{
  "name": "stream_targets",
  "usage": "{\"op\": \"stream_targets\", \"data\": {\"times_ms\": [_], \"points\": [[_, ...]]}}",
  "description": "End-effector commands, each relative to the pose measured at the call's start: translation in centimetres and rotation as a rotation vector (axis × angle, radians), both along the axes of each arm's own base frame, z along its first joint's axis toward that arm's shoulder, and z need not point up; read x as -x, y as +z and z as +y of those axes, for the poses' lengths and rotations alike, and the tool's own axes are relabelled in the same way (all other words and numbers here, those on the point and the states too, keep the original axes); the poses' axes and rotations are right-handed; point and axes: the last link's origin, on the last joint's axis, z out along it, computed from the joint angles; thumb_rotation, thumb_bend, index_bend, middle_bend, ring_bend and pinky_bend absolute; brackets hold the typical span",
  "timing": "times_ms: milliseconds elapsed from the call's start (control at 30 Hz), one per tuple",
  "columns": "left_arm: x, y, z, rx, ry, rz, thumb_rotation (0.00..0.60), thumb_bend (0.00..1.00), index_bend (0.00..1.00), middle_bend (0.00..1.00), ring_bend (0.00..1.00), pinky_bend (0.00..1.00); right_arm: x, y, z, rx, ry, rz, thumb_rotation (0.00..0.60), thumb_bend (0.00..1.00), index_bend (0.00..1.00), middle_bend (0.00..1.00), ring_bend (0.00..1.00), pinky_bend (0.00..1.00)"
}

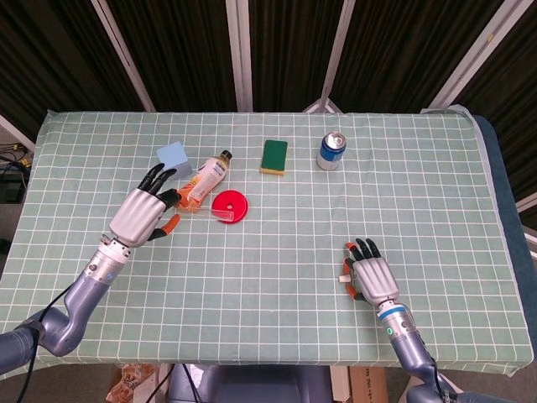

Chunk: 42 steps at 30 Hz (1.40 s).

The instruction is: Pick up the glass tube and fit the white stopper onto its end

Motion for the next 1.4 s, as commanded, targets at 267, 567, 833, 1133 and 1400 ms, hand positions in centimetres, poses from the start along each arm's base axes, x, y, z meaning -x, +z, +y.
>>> {"op": "stream_targets", "data": {"times_ms": [267,567,833,1133,1400], "points": [[0.0,0.0,0.0,-0.001,0.002,-0.005,0.6,0.67,0.49,0.52,0.11,0.0,-0.1,0.1,0.1,0.01,0.001,-0.002,0.6,0.38,0.57,0.16,0.0,0.0],[0.2,-0.1,0.1,0.003,0.025,-0.021,0.6,0.67,0.49,0.52,0.1,0.0,-0.2,0.7,-0.1,0.033,-0.012,-0.031,0.6,0.39,0.58,0.16,0.0,0.0],[-0.7,-2.1,0.1,0.036,0.101,-0.119,0.6,0.67,0.49,0.52,0.1,0.0,-1.6,3.7,-2.1,0.148,0.045,-0.036,0.6,0.39,0.58,0.16,0.0,0.0],[-3.3,-6.0,0.1,0.076,0.19,-0.265,0.6,0.67,0.49,0.52,0.1,0.0,-5.1,8.6,-6.3,0.352,0.175,-0.021,0.6,0.38,0.58,0.16,0.0,0.0],[-5.0,-8.7,0.9,0.101,0.206,-0.321,0.6,0.67,0.49,0.52,0.1,0.0,-7.6,11.0,-9.1,0.472,0.293,0.019,0.6,0.39,0.58,0.16,0.0,0.0]]}}
